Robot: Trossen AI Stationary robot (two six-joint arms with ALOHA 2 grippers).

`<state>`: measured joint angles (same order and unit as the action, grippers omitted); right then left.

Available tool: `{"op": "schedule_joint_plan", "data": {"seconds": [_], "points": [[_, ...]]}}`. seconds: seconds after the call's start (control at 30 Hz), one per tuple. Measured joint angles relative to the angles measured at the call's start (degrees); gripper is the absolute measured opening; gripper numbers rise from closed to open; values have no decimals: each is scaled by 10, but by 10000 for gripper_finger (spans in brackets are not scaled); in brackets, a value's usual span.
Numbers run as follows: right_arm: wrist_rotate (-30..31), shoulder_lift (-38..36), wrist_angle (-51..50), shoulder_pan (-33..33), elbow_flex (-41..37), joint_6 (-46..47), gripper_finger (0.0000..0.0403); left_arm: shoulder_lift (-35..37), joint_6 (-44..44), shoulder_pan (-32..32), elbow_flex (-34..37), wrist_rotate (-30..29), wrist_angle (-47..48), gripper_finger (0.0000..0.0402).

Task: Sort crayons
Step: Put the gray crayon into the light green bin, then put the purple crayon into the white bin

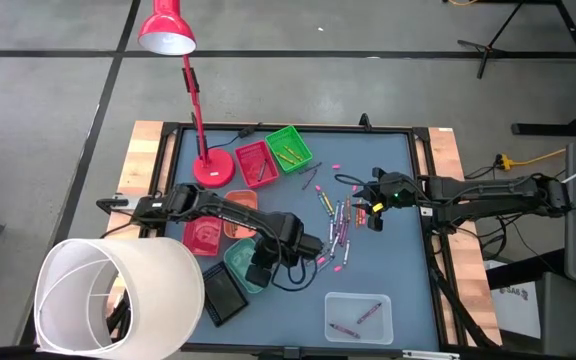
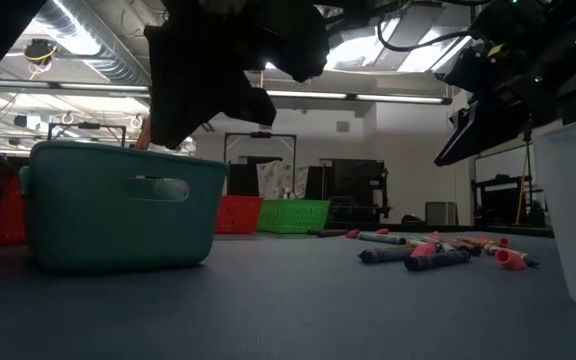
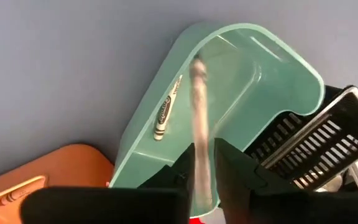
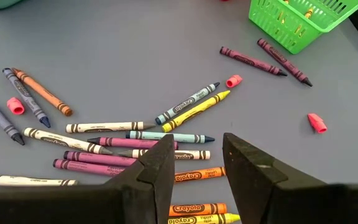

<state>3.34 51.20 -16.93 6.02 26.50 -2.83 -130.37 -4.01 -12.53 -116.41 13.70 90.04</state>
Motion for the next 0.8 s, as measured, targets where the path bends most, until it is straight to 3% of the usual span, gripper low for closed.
{"op": "schedule_joint_plan", "data": {"seconds": [0.27,0.6,0.8], "points": [[0,0,0,0,0,0,134,0,5,1,0,-57,0,99],[0,0,0,0,0,0,134,0,-43,34,-42,-74,-5,104],[0,0,0,0,0,0,134,0,-52,75,-65,-102,-71,104]]}}
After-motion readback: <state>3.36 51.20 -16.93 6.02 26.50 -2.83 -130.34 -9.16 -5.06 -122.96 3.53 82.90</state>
